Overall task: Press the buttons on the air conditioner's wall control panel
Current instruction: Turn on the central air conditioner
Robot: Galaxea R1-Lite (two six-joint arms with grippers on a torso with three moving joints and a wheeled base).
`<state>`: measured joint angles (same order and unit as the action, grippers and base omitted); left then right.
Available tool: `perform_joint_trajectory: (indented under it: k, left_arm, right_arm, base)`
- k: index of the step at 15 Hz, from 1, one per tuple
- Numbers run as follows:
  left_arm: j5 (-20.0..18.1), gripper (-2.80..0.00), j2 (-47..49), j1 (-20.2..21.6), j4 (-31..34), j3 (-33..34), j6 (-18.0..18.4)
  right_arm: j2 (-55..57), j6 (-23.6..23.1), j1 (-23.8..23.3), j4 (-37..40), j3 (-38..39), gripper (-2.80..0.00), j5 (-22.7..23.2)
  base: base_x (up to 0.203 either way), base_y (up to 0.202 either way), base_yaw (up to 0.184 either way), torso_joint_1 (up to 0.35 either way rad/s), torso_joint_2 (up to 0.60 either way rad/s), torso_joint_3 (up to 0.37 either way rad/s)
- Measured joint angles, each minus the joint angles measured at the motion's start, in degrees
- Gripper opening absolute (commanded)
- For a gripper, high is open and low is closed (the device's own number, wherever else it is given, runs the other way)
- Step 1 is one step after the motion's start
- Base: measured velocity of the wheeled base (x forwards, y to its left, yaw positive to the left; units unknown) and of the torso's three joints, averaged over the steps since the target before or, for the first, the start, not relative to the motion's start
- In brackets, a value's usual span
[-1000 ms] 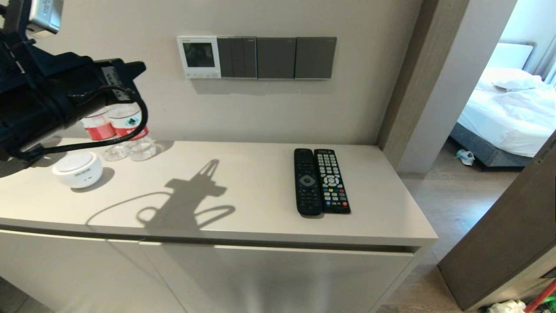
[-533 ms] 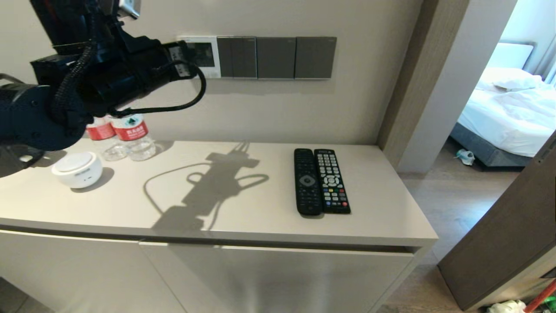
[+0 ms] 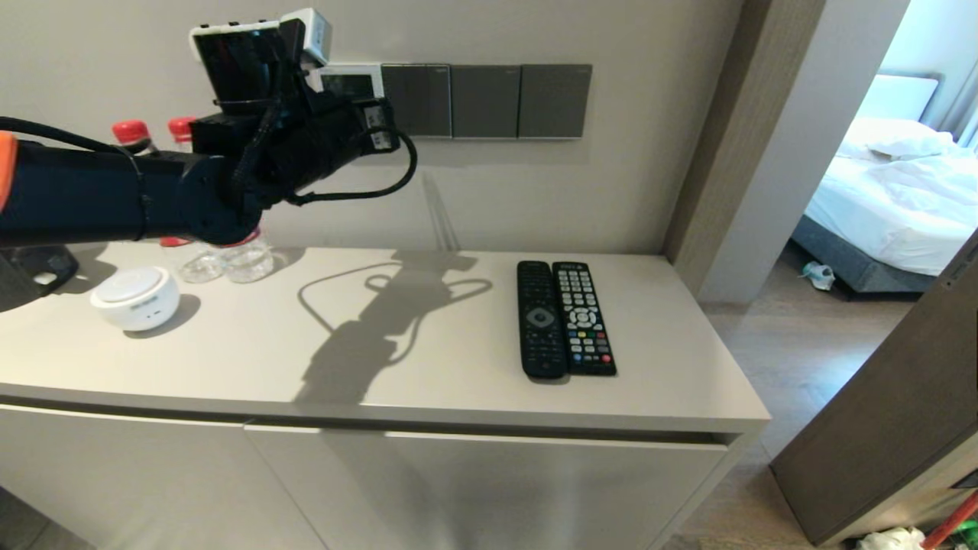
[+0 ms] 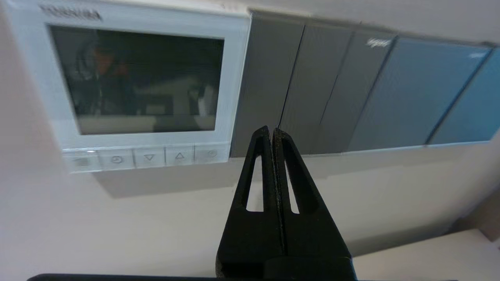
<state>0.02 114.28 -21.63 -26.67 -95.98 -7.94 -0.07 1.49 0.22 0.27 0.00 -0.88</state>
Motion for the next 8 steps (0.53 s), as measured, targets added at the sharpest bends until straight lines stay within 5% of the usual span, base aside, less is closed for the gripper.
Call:
perform_joint_trajectory:
  k: [8]
  left_arm:
    - [3.73, -2.80, 3.36, 1.30, 1.95, -4.45, 0.37]
  right_arm:
    - [0.00, 0.02, -0.09, -0.01, 0.00, -2.80, 0.00]
  base:
    - [0.000, 0.000, 0.000, 0.000, 0.00, 0.000]
